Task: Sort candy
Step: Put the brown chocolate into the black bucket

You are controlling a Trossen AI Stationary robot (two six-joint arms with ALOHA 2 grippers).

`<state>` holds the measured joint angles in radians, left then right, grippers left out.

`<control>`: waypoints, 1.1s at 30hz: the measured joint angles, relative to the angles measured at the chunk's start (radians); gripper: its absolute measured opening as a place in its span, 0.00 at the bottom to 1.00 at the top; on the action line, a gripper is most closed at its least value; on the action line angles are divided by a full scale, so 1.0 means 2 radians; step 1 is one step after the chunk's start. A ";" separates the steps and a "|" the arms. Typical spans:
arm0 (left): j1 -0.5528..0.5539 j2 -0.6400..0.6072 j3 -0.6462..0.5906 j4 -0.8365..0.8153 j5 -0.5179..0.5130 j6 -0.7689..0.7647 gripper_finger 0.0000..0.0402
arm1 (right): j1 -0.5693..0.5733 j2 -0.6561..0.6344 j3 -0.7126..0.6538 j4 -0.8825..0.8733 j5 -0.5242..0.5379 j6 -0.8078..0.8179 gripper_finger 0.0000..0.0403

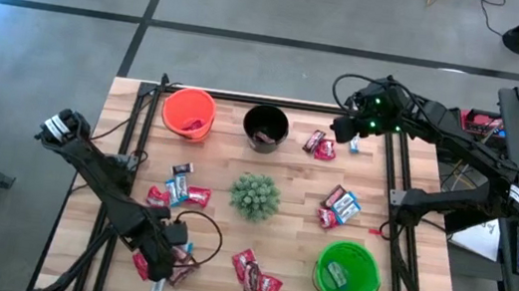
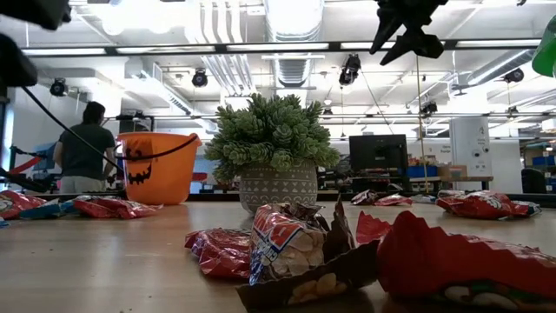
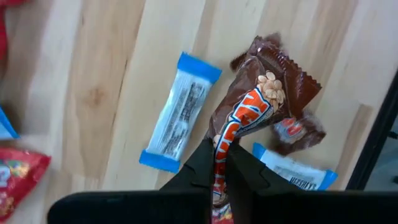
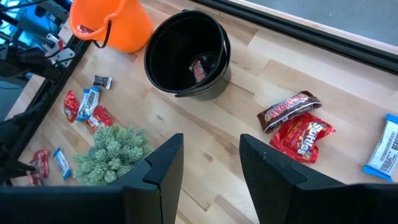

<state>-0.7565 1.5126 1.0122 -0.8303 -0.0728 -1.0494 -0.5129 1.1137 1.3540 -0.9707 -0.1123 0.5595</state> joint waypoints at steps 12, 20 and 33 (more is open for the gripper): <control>0.054 -0.005 0.051 -0.007 -0.078 0.067 0.00 | 0.003 -0.001 0.000 -0.029 -0.028 -0.010 0.37; 0.110 -0.005 0.117 -0.058 -0.146 0.149 0.00 | 0.003 -0.004 0.000 -0.081 -0.023 -0.024 0.37; 0.245 -0.006 0.228 -0.104 -0.169 0.363 0.00 | 0.003 -0.003 -0.005 -0.079 -0.022 -0.067 0.37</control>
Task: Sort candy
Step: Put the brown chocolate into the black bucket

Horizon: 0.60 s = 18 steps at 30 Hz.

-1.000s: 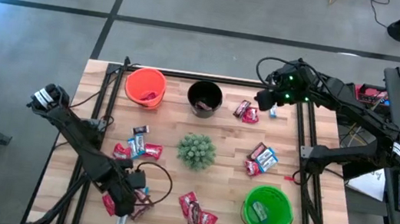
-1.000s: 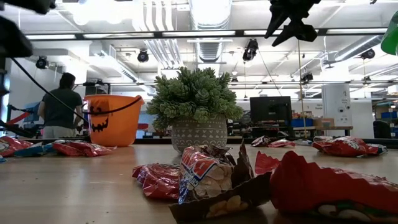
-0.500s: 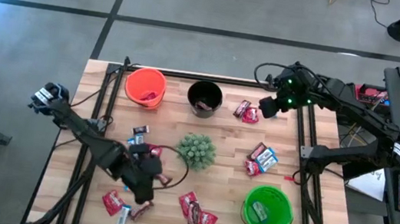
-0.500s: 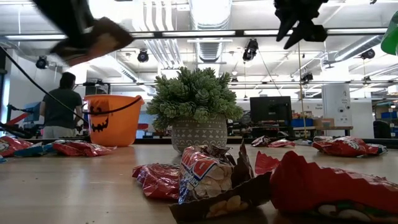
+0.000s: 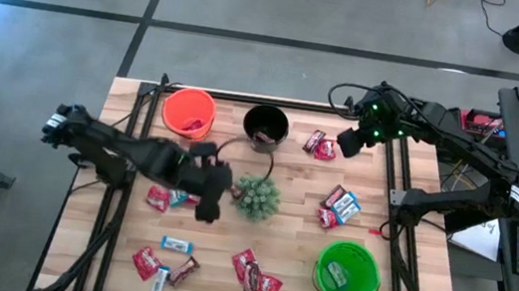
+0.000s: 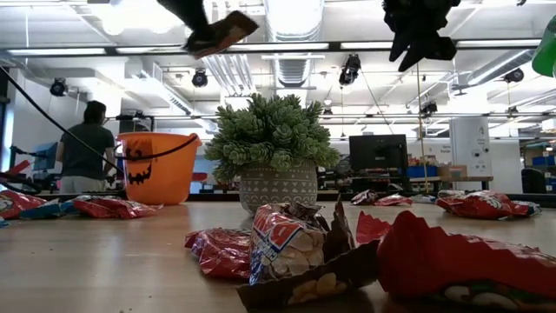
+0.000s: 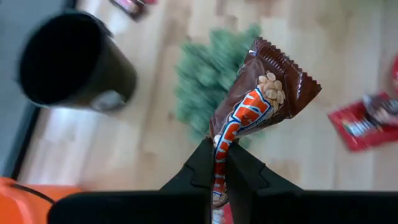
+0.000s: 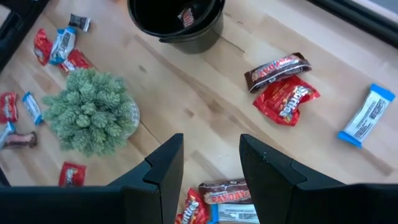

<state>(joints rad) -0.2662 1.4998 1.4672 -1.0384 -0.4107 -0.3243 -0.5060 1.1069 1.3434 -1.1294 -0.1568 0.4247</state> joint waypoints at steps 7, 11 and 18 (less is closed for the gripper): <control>0.066 0.000 0.042 0.001 0.000 0.018 0.00 | 0.000 0.000 0.000 0.001 0.000 -0.058 0.37; 0.099 0.000 0.046 0.000 0.001 0.029 0.00 | 0.000 0.000 0.000 0.003 0.000 -0.084 0.37; 0.150 0.000 0.046 0.001 0.009 0.033 0.00 | 0.000 0.004 0.000 0.048 -0.005 -0.120 0.37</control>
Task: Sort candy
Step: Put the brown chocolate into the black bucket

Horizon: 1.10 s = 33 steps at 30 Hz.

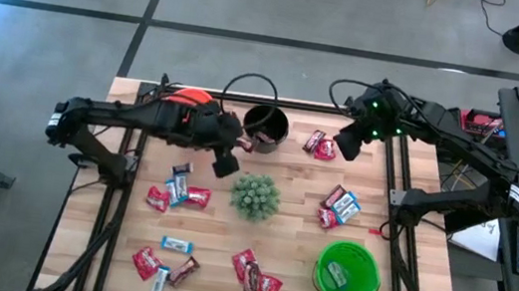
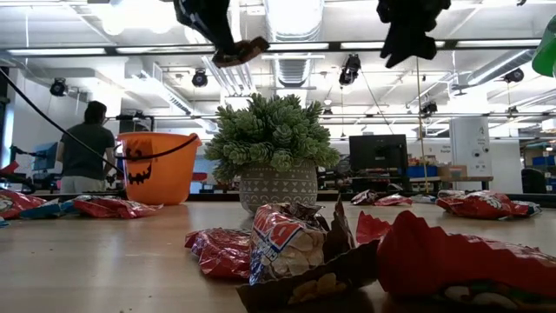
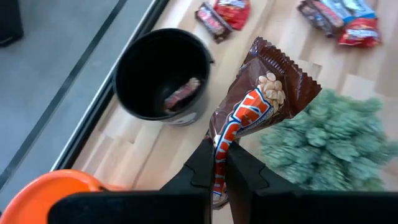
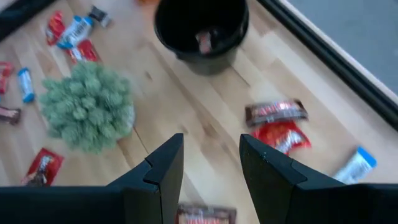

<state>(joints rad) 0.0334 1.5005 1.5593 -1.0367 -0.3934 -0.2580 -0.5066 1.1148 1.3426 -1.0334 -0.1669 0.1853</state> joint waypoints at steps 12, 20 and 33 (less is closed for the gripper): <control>0.071 0.000 -0.001 0.008 0.002 0.079 0.00 | 0.000 0.044 0.000 0.137 -0.016 -0.001 0.37; 0.136 0.000 -0.001 0.083 0.054 0.160 0.00 | -0.002 0.078 0.000 0.235 -0.016 0.021 0.37; 0.223 0.000 -0.001 0.135 0.117 0.225 0.00 | -0.044 0.155 0.039 0.306 -0.035 0.118 0.38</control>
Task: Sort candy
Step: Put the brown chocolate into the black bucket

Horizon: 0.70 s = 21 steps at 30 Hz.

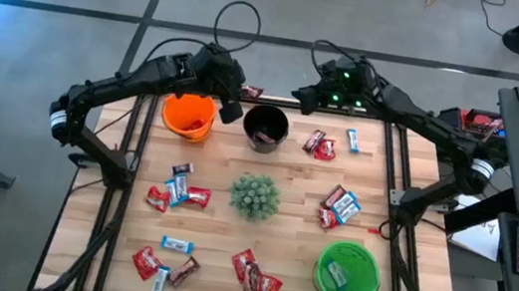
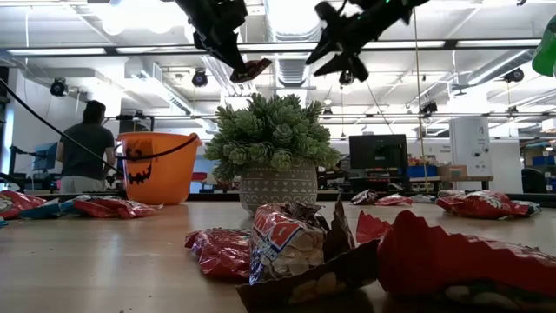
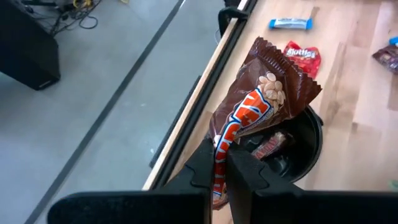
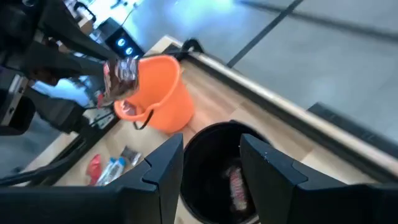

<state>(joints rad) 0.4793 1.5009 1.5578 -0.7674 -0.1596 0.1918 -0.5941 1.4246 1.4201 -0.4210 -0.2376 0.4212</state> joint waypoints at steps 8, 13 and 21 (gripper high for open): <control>0.032 0.000 0.000 0.003 0.008 0.045 0.00 | -0.007 0.064 0.070 0.000 -0.029 0.020 0.48; 0.053 -0.001 0.000 0.013 0.010 0.081 0.00 | -0.008 0.090 0.118 0.001 -0.029 0.020 0.53; 0.090 -0.002 0.000 0.026 0.041 0.128 0.00 | -0.008 0.143 0.182 0.007 -0.025 0.015 0.53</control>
<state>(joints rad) 0.6593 1.4975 1.5574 -0.7149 -0.0768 0.4482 -0.6094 1.7107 1.7840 -0.4060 -0.2879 0.4509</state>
